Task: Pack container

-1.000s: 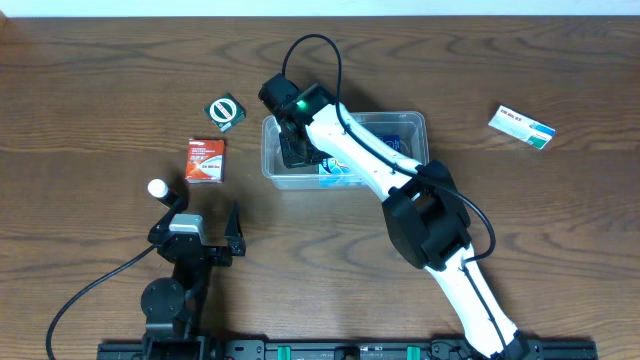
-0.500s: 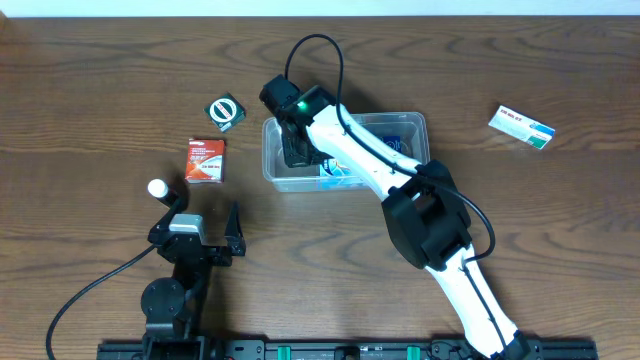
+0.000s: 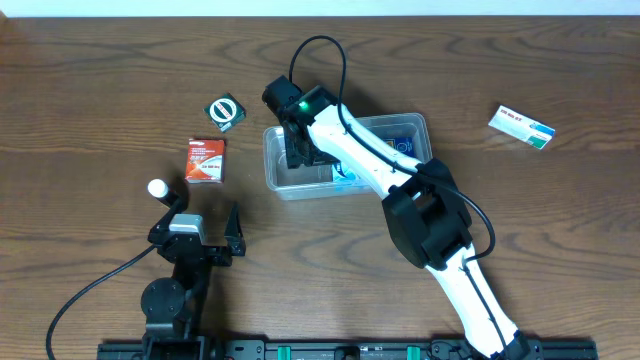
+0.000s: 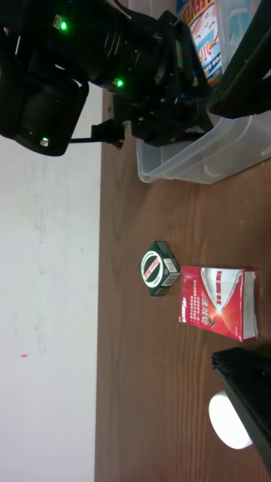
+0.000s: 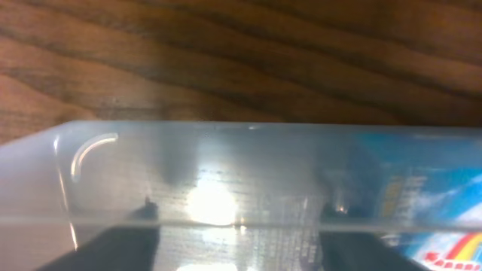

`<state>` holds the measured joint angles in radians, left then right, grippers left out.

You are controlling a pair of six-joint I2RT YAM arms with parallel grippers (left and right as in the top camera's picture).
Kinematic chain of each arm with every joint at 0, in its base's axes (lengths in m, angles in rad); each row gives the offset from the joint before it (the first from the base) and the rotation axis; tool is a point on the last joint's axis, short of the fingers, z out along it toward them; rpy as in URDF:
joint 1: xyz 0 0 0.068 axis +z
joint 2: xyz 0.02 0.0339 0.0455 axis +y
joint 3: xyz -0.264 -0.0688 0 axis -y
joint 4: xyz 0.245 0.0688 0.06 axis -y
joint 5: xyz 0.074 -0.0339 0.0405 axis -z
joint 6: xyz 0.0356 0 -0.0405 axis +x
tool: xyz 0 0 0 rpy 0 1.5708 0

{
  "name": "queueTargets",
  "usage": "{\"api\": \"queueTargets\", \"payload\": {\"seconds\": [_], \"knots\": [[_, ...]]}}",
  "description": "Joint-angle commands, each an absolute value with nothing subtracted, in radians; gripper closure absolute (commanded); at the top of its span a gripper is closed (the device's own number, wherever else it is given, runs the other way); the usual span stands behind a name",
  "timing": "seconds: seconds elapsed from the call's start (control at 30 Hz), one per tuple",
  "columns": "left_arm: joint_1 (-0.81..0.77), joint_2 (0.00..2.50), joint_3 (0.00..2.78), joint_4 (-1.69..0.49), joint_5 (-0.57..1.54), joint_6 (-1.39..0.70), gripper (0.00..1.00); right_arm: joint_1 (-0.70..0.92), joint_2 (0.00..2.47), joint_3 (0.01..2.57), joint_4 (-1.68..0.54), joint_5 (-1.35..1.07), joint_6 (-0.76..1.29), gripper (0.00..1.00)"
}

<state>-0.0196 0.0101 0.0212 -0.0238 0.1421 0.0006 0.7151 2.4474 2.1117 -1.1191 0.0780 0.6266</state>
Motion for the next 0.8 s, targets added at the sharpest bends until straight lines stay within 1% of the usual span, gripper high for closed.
{"api": "queueTargets", "payload": {"seconds": [0.0,0.1,0.17,0.27,0.47,0.77], "knots": [[-0.014,0.005,0.004,-0.059,0.149,0.007,0.02,0.712,2.475,2.082,-1.135,0.062,0.628,0.2],[-0.014,0.005,0.004,-0.059,0.149,0.007,0.02,0.712,2.475,2.082,-1.134,0.051,0.621,0.1],[-0.014,0.005,0.004,-0.059,0.149,0.007,0.02,0.712,2.475,2.082,-1.129,0.048,0.612,0.05],[-0.014,0.005,0.004,-0.059,0.149,0.007,0.02,0.713,2.475,2.091,-1.129,0.048,0.603,0.01],[-0.014,0.005,0.004,-0.059,0.149,0.007,0.02,0.698,2.47,2.16,-1.163,0.045,0.567,0.01],[-0.014,0.005,0.004,-0.059,0.149,0.007,0.02,0.645,2.466,2.338,-1.283,0.044,0.525,0.01]]}}
